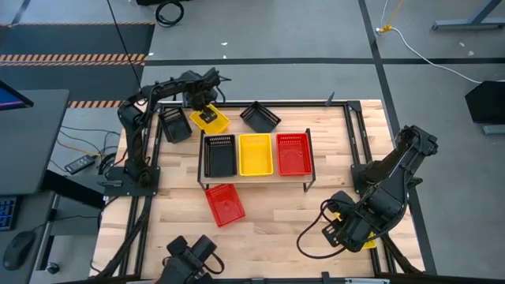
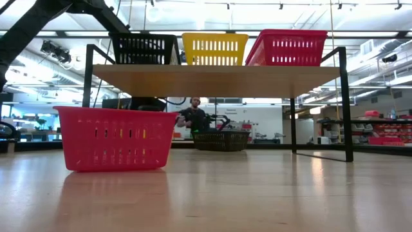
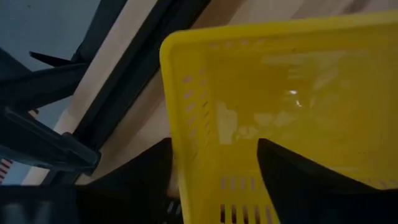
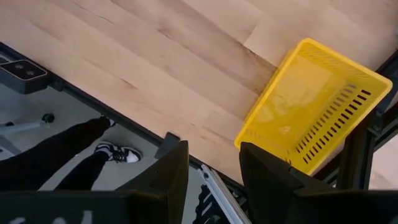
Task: Stack baskets on shelf by color
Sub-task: Stack the top yellow basket on the yellow basket on the shelf
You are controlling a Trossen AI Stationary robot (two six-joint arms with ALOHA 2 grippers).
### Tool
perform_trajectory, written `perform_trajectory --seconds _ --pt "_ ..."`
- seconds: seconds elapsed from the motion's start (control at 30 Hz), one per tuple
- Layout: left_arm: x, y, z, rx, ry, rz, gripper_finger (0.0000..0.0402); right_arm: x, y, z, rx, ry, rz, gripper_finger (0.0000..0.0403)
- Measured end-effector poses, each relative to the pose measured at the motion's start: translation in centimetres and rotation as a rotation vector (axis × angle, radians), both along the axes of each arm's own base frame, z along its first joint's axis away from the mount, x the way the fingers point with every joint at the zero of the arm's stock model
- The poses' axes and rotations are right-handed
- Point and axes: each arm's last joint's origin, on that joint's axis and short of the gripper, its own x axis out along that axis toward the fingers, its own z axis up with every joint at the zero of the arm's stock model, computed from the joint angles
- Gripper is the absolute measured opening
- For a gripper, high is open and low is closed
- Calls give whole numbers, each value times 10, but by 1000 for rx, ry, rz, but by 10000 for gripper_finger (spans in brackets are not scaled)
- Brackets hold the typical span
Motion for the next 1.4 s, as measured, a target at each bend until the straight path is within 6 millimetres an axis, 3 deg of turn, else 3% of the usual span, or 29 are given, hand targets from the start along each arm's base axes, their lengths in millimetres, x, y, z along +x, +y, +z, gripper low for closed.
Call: perform_trajectory --seconds 0.47,0.7,0.83,1.03,1.4 --pt "-10 5 -3 -23 2 24 17 1 1 0 5 -10 -4 148" --pt "-6 11 15 -10 -17 -1 22 1 1 0 5 -10 -4 148" --pt "1 15 38 19 -33 -29 13 1 0 0 -4 -15 -8 148" --pt "11 20 89 80 -89 -45 13 1 -1 0 -36 -41 25 148" --pt "14 2 191 192 -198 -95 12 -2 -6 -1 -121 -37 176 148"
